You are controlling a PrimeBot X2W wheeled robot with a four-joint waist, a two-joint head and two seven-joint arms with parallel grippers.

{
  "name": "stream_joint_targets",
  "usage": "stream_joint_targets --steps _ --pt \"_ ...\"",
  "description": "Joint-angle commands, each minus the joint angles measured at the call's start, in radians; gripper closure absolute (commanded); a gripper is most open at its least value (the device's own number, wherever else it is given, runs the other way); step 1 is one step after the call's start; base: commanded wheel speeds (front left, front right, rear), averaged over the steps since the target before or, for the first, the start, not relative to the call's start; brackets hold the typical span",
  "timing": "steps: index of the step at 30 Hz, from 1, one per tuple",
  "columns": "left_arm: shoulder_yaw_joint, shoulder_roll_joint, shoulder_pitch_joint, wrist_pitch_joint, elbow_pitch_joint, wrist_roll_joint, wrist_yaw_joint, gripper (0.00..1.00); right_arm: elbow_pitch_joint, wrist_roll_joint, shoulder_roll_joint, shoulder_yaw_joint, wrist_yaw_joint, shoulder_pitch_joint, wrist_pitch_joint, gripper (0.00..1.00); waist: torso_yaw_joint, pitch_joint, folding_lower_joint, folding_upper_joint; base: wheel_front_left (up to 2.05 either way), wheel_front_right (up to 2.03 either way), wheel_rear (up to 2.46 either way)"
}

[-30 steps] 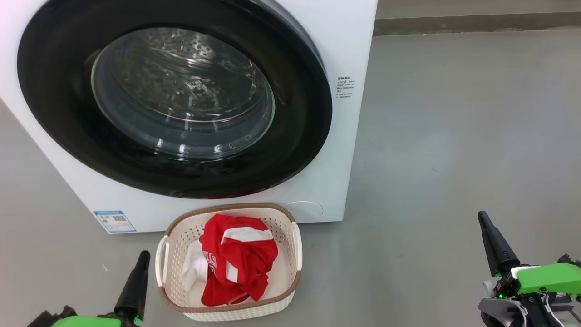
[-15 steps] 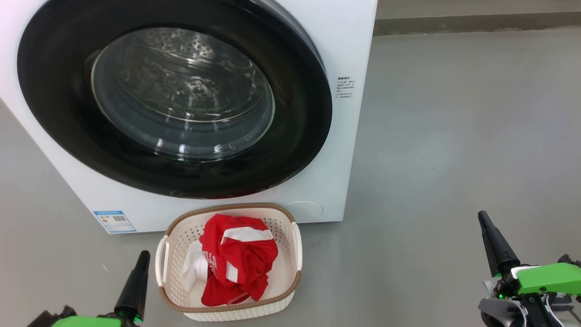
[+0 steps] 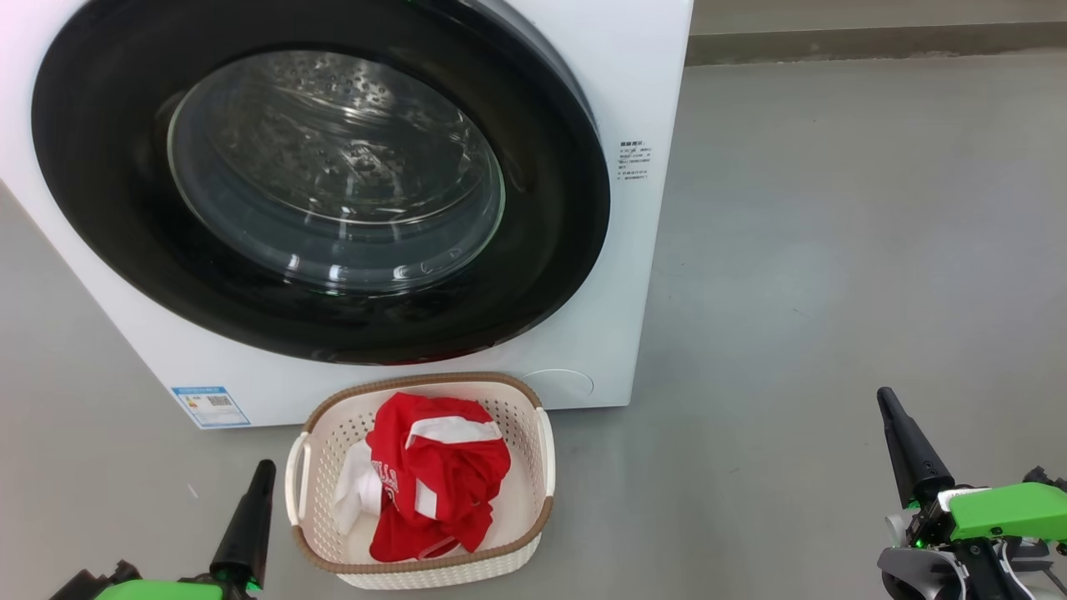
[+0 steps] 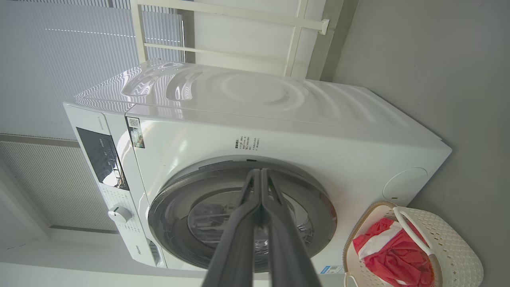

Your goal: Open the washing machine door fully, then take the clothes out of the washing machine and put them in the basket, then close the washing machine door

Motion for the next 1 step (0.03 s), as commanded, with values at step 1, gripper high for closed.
stream_joint_targets --steps 1 --pt "0.035 0.008 -0.04 0.004 -0.027 -0.006 -0.006 1.0 -0.03 -0.002 -0.008 0.015 0.001 -0.041 0.006 1.0 0.0 0.0 0.0 0.0 0.0 0.0 0.0"
